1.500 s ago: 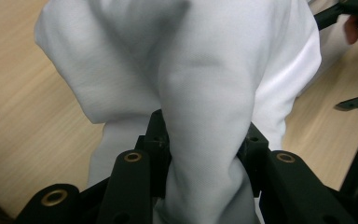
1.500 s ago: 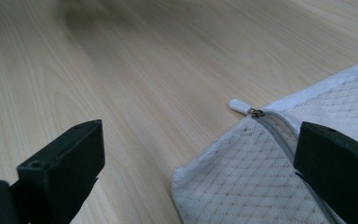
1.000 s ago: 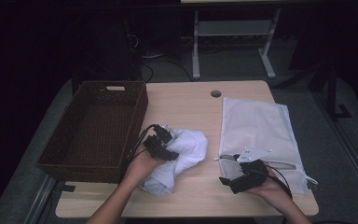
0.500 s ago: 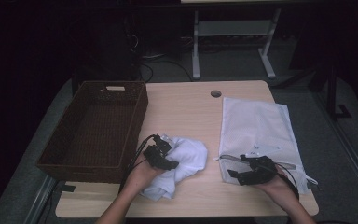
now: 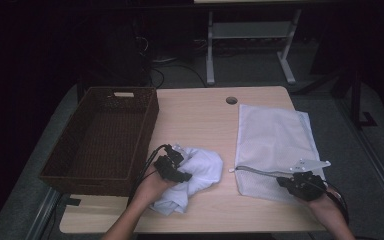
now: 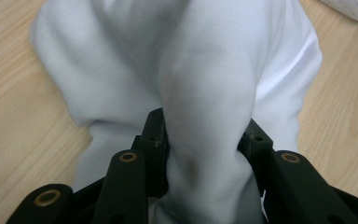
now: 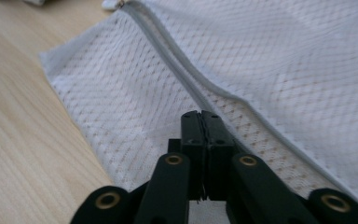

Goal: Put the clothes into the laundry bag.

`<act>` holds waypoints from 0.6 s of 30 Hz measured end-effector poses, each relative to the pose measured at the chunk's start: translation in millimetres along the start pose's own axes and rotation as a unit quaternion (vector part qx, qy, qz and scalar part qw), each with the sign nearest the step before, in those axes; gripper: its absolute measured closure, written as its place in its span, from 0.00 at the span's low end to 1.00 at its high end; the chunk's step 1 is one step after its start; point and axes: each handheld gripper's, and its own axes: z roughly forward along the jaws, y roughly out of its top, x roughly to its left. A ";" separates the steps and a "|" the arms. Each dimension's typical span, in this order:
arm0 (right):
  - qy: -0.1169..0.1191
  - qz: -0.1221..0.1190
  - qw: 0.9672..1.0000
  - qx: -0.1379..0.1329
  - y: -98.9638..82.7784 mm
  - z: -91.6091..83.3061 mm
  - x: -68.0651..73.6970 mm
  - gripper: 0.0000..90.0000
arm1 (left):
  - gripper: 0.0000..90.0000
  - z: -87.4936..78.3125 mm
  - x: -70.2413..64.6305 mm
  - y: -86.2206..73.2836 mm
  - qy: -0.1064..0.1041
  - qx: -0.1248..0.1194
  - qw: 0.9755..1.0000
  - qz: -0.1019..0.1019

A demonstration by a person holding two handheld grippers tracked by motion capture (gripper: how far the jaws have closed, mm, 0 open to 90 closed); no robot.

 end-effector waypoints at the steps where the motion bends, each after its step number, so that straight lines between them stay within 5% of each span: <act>1: 0.003 -0.004 1.000 0.006 -0.3 2.3 -0.6 1.00 | 0.68 0.0 0.1 0.0 -0.001 0.000 1.000 -0.001; 8: 0.013 -0.022 0.999 0.038 -1.5 14.8 5.4 1.00 | 0.68 0.5 0.9 0.1 -0.003 0.001 1.000 0.001; 18: -0.002 -0.034 0.999 0.030 14.5 30.8 9.6 1.00 | 0.69 0.7 0.1 0.0 -0.001 0.001 1.000 0.001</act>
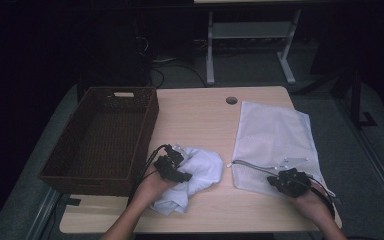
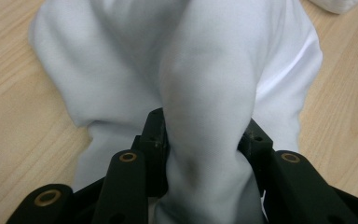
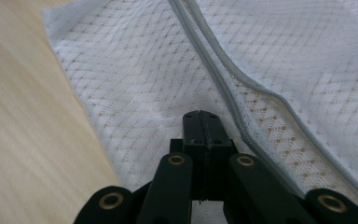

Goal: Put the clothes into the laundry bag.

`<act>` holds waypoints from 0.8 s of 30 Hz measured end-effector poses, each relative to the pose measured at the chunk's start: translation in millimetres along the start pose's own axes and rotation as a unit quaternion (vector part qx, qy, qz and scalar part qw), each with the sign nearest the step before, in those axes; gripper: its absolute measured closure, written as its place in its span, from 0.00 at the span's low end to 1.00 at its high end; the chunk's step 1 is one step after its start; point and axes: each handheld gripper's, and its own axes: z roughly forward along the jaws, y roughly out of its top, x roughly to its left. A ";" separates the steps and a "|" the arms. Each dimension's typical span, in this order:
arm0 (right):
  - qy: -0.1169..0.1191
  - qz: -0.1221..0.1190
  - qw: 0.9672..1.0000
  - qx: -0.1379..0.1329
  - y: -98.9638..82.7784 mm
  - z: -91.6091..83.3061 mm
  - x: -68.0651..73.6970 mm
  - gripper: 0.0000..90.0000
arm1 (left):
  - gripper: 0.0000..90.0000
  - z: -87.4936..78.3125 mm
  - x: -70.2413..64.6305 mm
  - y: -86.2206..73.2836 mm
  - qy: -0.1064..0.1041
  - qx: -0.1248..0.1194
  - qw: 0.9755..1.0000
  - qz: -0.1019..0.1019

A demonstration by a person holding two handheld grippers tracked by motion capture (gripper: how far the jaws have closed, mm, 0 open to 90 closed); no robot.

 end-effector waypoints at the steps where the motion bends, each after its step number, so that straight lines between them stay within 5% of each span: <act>1: -0.001 0.002 1.000 -0.001 2.3 1.9 0.4 1.00 | 0.69 0.0 0.1 0.1 0.000 0.000 1.000 0.000; 24: -0.001 -0.006 1.000 -0.025 62.7 51.7 11.2 1.00 | 0.70 -6.0 -6.5 -6.9 -0.010 0.009 1.000 0.008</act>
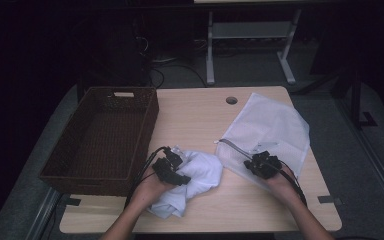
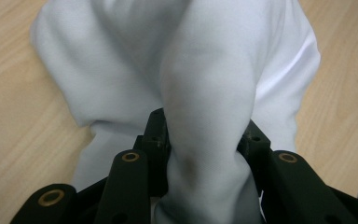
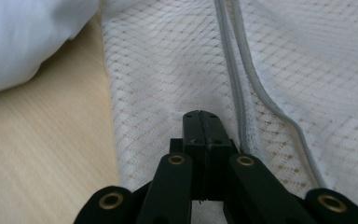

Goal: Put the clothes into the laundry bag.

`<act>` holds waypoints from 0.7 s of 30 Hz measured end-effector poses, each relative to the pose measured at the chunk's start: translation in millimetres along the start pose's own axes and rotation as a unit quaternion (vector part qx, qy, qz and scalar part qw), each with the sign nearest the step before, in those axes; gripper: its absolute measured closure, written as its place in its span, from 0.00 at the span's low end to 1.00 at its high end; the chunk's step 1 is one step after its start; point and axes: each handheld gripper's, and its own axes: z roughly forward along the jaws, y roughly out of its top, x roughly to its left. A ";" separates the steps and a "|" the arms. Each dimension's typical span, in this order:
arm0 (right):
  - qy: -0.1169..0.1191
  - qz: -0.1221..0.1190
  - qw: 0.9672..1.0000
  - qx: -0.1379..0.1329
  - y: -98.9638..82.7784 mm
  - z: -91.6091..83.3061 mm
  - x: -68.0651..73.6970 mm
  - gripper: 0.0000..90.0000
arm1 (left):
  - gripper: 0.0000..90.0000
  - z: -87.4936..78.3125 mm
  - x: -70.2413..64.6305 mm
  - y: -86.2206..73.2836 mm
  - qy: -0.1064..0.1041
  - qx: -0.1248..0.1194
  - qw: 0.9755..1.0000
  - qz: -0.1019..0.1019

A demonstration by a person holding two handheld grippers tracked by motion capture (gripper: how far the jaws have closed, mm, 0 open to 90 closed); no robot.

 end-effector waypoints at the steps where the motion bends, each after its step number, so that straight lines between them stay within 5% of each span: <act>1: 0.001 -0.003 1.000 -0.001 3.4 3.1 0.7 1.00 | 0.70 -0.1 -0.4 -0.2 0.000 0.000 1.000 0.001; 9: 0.028 -0.003 1.000 -0.014 21.8 20.3 11.5 1.00 | 0.70 0.3 -0.4 -0.5 -0.001 0.000 1.000 0.001; 14: 0.040 -0.030 0.999 -0.016 28.1 22.7 20.3 1.00 | 0.70 0.4 -0.9 -0.8 0.001 0.001 1.000 0.003; 21: 0.009 0.014 0.998 -0.064 15.7 -14.2 -18.6 0.99 | 0.70 0.5 -0.6 -0.9 0.000 0.001 1.000 0.004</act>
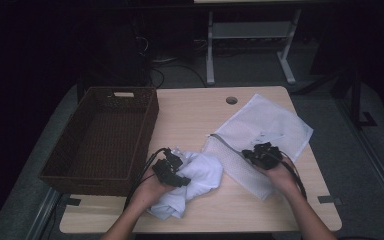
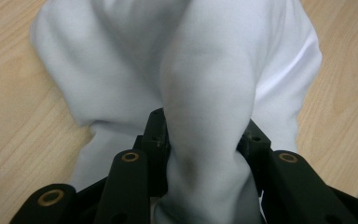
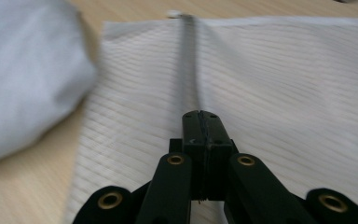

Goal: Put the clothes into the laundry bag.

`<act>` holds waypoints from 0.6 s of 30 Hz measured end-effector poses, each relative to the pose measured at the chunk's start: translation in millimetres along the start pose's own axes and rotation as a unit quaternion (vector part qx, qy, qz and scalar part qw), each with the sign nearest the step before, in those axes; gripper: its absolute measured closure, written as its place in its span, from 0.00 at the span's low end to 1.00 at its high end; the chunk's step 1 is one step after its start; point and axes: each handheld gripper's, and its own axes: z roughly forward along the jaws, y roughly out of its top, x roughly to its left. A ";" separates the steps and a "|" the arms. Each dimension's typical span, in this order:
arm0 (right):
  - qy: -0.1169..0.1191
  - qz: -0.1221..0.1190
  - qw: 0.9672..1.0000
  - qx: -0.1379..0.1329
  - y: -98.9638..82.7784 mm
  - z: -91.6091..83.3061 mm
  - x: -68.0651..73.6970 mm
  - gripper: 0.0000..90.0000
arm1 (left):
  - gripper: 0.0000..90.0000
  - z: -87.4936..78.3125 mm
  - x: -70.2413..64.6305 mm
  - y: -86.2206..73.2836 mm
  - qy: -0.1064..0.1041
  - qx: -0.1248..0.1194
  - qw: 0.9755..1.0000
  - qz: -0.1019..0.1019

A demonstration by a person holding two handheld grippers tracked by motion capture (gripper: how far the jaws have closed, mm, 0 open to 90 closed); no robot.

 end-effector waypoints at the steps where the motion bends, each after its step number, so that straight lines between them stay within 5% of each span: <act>1: -0.008 0.005 1.000 -0.001 -3.4 -3.9 -7.4 0.98 | 0.70 0.1 0.0 -0.1 0.000 -0.001 1.000 0.000; 4: -0.022 0.031 0.999 -0.006 -12.4 -13.1 -26.2 0.98 | 0.70 0.0 -0.2 -0.1 0.001 0.000 1.000 0.000; 9: -0.031 0.038 0.999 0.020 -21.7 -8.1 -39.9 0.98 | 0.70 0.1 0.1 -0.1 0.000 -0.001 1.000 -0.002; 18: 0.008 0.003 0.998 0.060 -21.5 10.1 -18.6 1.00 | 0.70 -0.7 0.9 -0.4 -0.003 0.001 1.000 -0.002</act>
